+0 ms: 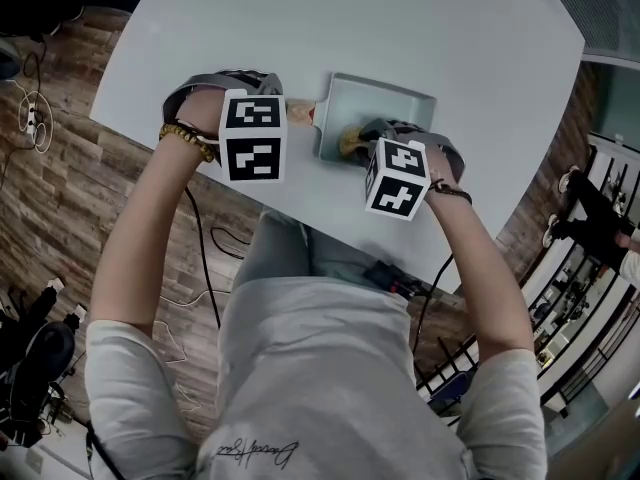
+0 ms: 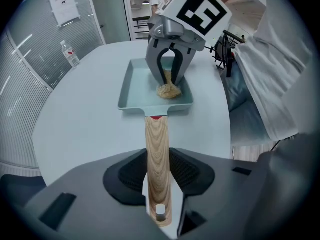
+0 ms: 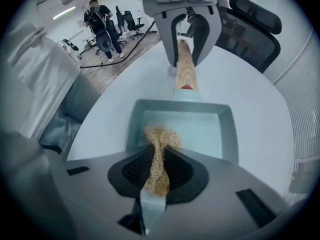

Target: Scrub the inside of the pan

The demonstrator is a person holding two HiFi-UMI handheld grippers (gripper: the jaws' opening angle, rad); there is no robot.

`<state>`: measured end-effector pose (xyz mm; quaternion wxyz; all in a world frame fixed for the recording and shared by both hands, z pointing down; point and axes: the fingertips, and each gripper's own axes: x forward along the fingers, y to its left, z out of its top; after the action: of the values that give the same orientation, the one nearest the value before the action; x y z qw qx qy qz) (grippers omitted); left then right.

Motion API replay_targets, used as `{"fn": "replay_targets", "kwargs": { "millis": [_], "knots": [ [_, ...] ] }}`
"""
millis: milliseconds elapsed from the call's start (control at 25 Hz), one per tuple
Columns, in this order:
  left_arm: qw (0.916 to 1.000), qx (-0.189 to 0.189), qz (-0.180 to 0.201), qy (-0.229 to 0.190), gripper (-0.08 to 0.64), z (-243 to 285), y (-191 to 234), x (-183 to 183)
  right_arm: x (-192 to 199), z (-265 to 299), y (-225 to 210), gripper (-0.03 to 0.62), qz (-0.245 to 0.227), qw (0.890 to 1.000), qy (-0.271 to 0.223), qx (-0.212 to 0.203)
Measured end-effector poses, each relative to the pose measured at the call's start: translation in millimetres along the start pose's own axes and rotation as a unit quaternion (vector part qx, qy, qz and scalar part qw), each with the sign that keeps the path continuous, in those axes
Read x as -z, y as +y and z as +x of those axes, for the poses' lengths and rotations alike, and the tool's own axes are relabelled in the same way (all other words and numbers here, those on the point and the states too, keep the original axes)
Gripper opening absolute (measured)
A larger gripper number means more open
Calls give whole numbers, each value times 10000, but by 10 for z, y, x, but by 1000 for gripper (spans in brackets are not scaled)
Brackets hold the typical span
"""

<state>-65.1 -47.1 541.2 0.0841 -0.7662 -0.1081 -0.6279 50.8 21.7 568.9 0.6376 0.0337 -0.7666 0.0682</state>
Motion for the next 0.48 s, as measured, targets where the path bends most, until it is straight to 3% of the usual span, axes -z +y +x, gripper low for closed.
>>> {"fn": "replay_targets", "kwargs": {
  "millis": [480],
  "knots": [
    [10000,64,-9,-47,144,-51,-54,-52,202,-101,-730,77,363,9985,119,402]
  ]
}}
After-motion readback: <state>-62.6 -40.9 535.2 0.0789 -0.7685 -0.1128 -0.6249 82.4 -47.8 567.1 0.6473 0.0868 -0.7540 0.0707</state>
